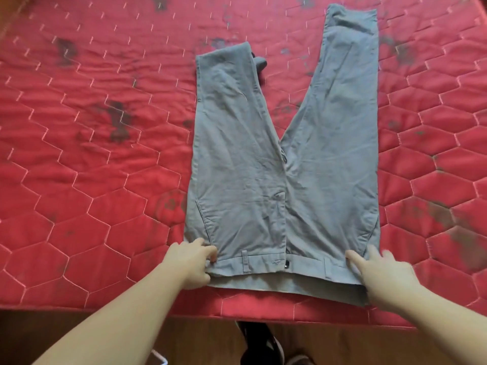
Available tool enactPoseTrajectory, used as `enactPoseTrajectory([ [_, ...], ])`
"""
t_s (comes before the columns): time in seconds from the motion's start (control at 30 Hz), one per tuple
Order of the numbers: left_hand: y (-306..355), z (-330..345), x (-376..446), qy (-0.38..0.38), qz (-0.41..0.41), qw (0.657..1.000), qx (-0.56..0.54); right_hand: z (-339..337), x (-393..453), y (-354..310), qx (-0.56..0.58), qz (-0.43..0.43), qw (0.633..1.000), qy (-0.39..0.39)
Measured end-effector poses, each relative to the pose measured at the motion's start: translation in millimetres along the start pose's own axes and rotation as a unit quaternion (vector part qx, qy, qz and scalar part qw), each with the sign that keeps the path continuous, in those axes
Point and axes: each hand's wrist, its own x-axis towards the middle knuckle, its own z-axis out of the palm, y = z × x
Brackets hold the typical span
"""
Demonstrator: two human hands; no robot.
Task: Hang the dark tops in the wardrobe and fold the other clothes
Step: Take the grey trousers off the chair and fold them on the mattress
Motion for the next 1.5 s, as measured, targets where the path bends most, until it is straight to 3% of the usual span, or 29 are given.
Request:
enactPoseTrajectory([
  [0.13,-10.1,-3.0,1.3,-0.077,0.038,0.995,-0.045,8.7,-3.6,-21.2,-0.005,-0.123,0.992,0.015],
  [0.27,-11.5,-26.5,14.9,-0.209,0.058,0.974,-0.062,-17.2,13.0,-34.1,0.018,-0.108,0.992,-0.058],
  [0.3,-9.7,-34.9,21.5,-0.203,0.056,0.974,-0.087,-31.9,22.8,-40.0,0.028,-0.103,0.992,-0.067],
  [0.37,-6.6,-54.2,39.1,-0.075,0.046,0.987,-0.132,-64.4,48.1,-56.9,0.073,-0.091,0.993,0.002],
  [0.43,-7.6,-73.5,63.3,0.087,0.029,0.986,-0.137,-92.6,77.4,-81.6,0.112,-0.097,0.980,0.135],
  [0.5,-16.0,-90.1,94.2,0.169,0.031,0.980,-0.097,-113.0,109.4,-108.0,0.132,-0.122,0.962,0.207],
  [0.73,-79.5,-136.4,207.4,0.195,0.010,0.979,-0.056,-168.3,225.9,-154.1,0.125,-0.121,0.948,0.268],
  [0.9,-126.9,-178.6,280.9,0.257,0.049,0.963,-0.061,-152.2,273.9,-154.5,0.141,-0.118,0.938,0.294],
  [1.03,-145.8,-206.7,316.4,0.316,-0.024,0.939,-0.138,-154.8,285.6,-155.5,0.156,-0.146,0.912,0.351],
  [1.17,-140.1,-206.5,324.2,0.365,-0.050,0.918,-0.145,-237.2,343.5,-130.6,0.171,-0.194,0.881,0.395],
  [1.23,-138.9,-204.2,324.8,0.376,-0.042,0.914,-0.148,-297.4,388.7,-120.1,0.338,-0.104,0.852,0.386],
  [1.3,-140.2,-205.6,325.7,0.388,-0.039,0.909,-0.147,-353.6,435.9,-107.5,0.523,0.065,0.763,0.374],
  [1.33,-140.4,-206.2,326.6,0.386,-0.036,0.910,-0.146,-374.3,455.8,-99.6,0.568,0.138,0.739,0.334],
  [1.4,-139.4,-205.5,326.6,0.384,-0.033,0.912,-0.141,-403.6,479.6,-84.7,0.563,0.194,0.776,0.209],
  [1.5,-139.9,-207.5,324.7,0.369,-0.032,0.918,-0.141,-434.9,489.0,-68.1,0.523,0.063,0.850,0.022],
])
